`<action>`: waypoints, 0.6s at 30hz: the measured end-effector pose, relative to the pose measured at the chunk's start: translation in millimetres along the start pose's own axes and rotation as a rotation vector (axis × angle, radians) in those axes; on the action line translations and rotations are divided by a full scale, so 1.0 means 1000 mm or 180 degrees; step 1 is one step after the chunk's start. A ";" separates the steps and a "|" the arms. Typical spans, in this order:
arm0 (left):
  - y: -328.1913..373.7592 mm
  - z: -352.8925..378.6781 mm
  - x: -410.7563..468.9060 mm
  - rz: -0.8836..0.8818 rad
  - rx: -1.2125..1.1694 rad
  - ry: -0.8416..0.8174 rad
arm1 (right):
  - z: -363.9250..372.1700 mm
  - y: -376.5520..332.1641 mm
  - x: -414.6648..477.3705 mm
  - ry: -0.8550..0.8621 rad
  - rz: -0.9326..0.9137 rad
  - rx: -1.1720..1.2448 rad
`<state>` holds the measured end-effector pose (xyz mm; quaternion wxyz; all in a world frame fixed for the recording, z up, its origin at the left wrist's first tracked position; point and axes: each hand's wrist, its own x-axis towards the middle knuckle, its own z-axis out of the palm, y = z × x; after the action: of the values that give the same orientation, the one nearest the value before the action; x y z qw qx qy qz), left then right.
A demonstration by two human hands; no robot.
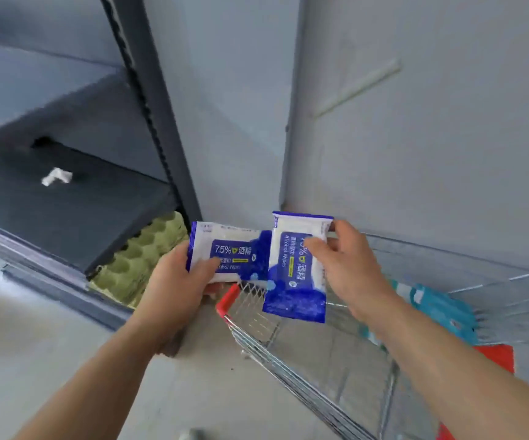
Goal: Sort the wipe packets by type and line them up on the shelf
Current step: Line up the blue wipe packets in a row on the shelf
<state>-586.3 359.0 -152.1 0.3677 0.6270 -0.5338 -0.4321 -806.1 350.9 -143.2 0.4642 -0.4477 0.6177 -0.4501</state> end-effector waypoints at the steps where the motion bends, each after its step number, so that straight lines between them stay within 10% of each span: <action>1: 0.005 -0.023 -0.006 0.0021 -0.0013 0.0169 | 0.018 -0.020 -0.002 -0.0131 -0.0109 -0.0036; 12: -0.011 -0.304 -0.046 0.0296 -0.0498 0.1426 | 0.284 -0.180 -0.035 -0.1104 -0.0652 0.0067; 18: -0.020 -0.457 -0.035 0.0246 -0.0838 0.1630 | 0.428 -0.242 -0.047 -0.1782 0.0152 0.0421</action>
<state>-154.4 397.1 -2.9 0.5849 0.6418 -0.3864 -0.3110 -347.8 289.3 29.4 0.6553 -0.5086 0.4452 -0.3372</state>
